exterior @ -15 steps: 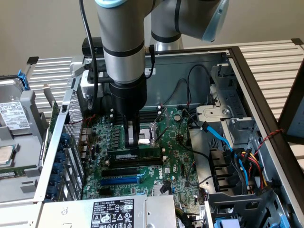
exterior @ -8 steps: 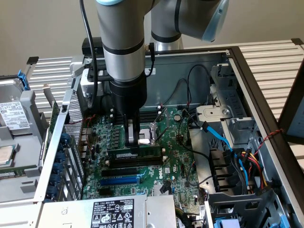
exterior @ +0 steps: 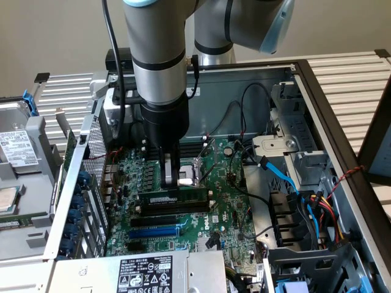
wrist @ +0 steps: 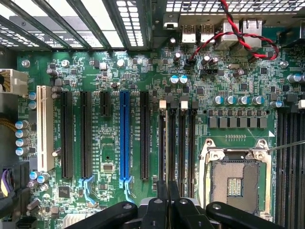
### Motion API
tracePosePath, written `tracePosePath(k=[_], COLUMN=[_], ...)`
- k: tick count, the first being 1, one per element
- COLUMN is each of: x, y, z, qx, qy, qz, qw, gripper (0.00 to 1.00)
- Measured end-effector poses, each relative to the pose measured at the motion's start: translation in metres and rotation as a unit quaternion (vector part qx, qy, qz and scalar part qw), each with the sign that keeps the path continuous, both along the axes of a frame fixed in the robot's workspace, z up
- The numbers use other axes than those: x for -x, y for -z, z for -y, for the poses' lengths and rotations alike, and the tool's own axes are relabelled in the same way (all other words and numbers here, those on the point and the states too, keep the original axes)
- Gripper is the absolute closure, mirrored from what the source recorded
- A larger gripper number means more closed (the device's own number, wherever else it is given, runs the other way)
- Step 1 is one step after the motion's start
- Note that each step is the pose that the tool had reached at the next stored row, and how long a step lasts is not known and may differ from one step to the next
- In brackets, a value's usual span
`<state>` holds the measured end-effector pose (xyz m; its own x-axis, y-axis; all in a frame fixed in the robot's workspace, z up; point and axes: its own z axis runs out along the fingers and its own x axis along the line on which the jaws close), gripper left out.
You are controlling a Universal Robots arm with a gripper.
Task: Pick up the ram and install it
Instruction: 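Insert the ram into the slot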
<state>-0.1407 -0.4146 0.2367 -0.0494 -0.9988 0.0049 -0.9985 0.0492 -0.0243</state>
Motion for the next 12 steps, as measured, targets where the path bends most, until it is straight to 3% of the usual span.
tracePosePath(k=[12], x=[-0.0004], y=[0.0001], z=[0.0005], qx=[-0.0001], qy=[0.007], qz=[0.0001], qw=[1.0], gripper=[0.88])
